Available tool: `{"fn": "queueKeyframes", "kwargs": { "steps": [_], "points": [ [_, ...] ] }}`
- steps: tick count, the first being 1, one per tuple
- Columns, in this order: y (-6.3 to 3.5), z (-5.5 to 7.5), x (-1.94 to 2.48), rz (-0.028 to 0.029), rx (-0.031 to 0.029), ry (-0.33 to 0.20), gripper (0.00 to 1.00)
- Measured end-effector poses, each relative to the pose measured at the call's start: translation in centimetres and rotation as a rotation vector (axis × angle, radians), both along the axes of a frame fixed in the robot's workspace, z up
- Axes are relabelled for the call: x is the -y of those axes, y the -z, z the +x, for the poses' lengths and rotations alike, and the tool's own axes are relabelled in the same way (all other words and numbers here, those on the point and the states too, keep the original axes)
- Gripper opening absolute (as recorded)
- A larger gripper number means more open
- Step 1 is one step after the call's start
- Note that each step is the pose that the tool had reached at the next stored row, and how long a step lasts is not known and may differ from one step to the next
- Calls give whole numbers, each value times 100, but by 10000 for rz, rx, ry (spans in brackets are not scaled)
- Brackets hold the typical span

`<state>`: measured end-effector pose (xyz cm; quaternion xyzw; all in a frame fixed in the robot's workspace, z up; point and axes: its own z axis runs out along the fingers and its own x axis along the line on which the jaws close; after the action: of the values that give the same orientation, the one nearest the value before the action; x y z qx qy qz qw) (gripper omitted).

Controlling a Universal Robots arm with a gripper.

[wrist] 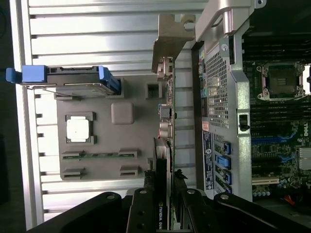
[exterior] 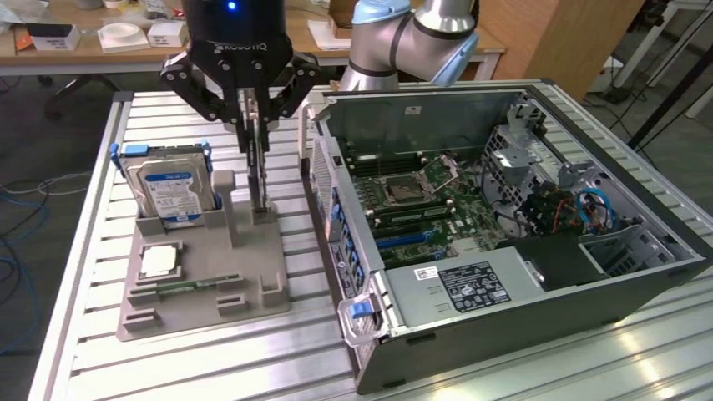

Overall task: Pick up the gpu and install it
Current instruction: 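Pick up the gpu and move the gpu toward the slot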

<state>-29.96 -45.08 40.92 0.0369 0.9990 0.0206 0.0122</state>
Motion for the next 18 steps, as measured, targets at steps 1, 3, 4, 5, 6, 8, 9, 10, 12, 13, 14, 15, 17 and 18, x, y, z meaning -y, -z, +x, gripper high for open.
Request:
{"fn": "queueKeyframes", "kwargs": {
  "steps": [1, 3, 4, 5, 6, 8, 9, 10, 12, 13, 14, 15, 17, 18],
  "points": [
    [0, 9, 0, 0, 0, 0, 26],
    [1, 21, 0, 1, 2, 2, 26],
    [1, 29, 0, 1, 1, 1, 26],
    [1, 36, 0, 2, 2, 1, 26],
    [1, 39, 0, 2, 2, 3, 26],
    [1, 44, 0, 1, 2, 4, 26],
    [1, 47, 0, 1, 2, 3, 26],
    [1, 49, 0, 1, 1, 2, 26],
    [1, 51, 0, 2, 2, 3, 26],
    [1, 53, 0, 2, 1, 2, 26],
    [1, 54, 0, 2, 1, 2, 26],
    [1, 55, 0, 1, 1, 3, 26],
    [1, 56, 0, 1, 2, 2, 26],
    [1, 56, 0, 1, 1, 2, 26]
  ]
}}
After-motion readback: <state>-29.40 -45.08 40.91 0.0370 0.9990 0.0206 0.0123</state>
